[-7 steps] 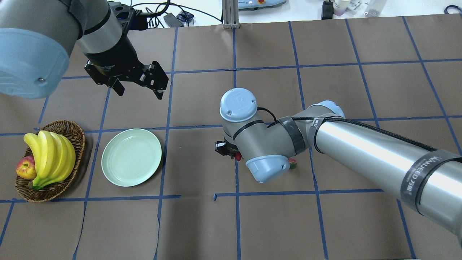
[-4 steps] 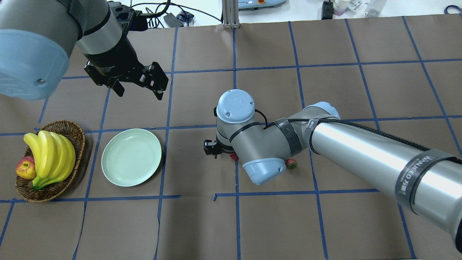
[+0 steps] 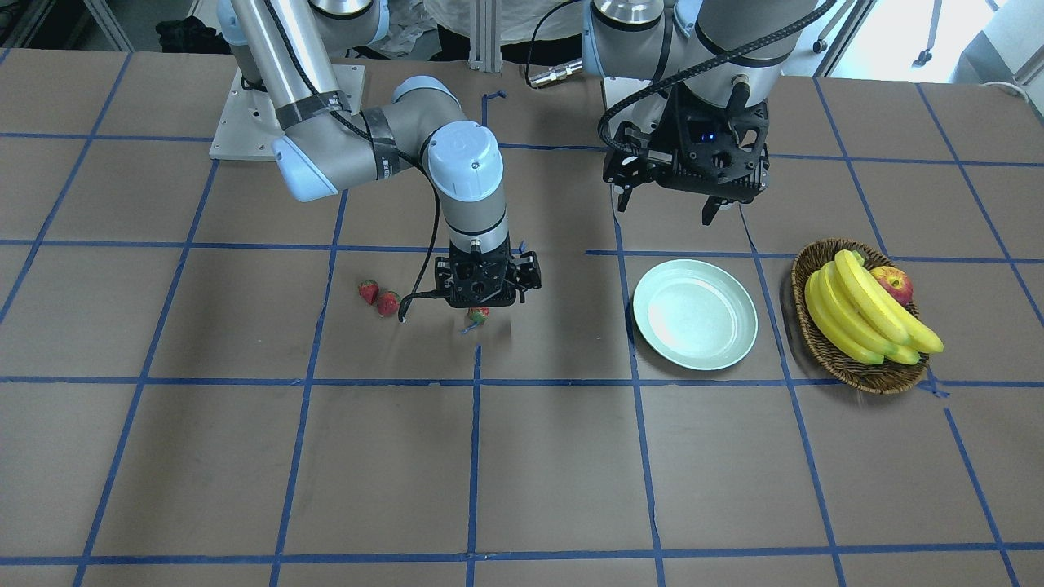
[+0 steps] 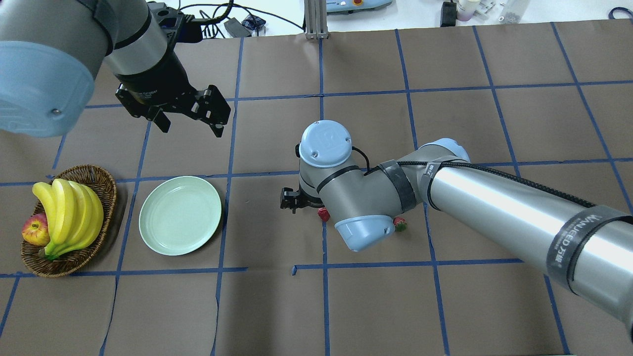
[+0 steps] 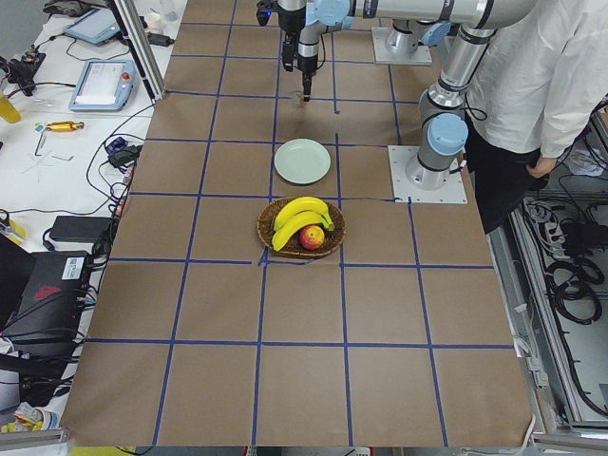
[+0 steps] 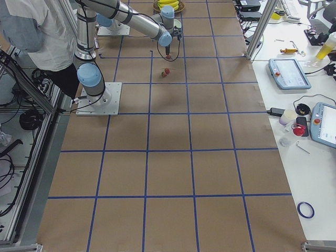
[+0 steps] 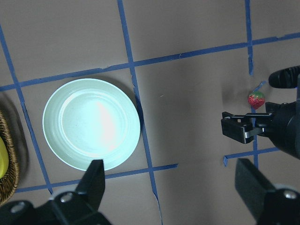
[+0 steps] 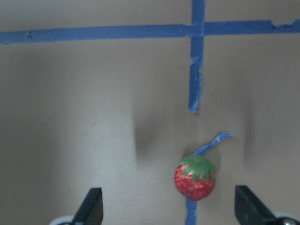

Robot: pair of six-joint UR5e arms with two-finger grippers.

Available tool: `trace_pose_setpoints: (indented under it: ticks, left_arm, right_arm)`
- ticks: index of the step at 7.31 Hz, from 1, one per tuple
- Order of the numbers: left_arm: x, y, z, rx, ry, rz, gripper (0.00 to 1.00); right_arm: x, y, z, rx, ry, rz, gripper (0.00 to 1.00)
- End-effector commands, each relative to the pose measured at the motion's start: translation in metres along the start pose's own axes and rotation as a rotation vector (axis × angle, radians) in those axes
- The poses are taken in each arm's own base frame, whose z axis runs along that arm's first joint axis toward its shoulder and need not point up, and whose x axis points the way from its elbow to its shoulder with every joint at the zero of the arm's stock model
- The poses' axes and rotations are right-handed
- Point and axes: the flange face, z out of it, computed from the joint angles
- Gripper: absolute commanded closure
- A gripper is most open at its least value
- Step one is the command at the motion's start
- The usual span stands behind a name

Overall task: Collect all strawberries into plate
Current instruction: 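Carry the strawberry toward the plate with the right gripper and release it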

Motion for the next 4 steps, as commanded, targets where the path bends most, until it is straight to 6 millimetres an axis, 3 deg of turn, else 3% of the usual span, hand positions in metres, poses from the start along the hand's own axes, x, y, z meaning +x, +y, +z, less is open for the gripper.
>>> trace_pose_setpoints:
  ticks: [1, 2, 3, 4]
  left_arm:
    - [0.0, -0.001, -0.001, 0.002, 0.0, 0.0, 0.0]
    - [0.0, -0.001, -0.001, 0.001, -0.001, 0.0, 0.0]
    - [0.0, 0.0, 0.001, -0.001, 0.0, 0.0, 0.0]
    - [0.0, 0.0, 0.002, -0.003, -0.001, -0.002, 0.0]
  right_arm:
    - [0.03, -0.009, 0.002, 0.021, 0.086, 0.015, 0.0]
    - [0.067, -0.007, 0.018, -0.005, 0.155, -0.006, 0.0]
    - [0.102, -0.005, 0.01, -0.021, 0.15, -0.05, 0.0]
    - [0.122, -0.007, 0.0, -0.023, 0.119, -0.048, 0.0]
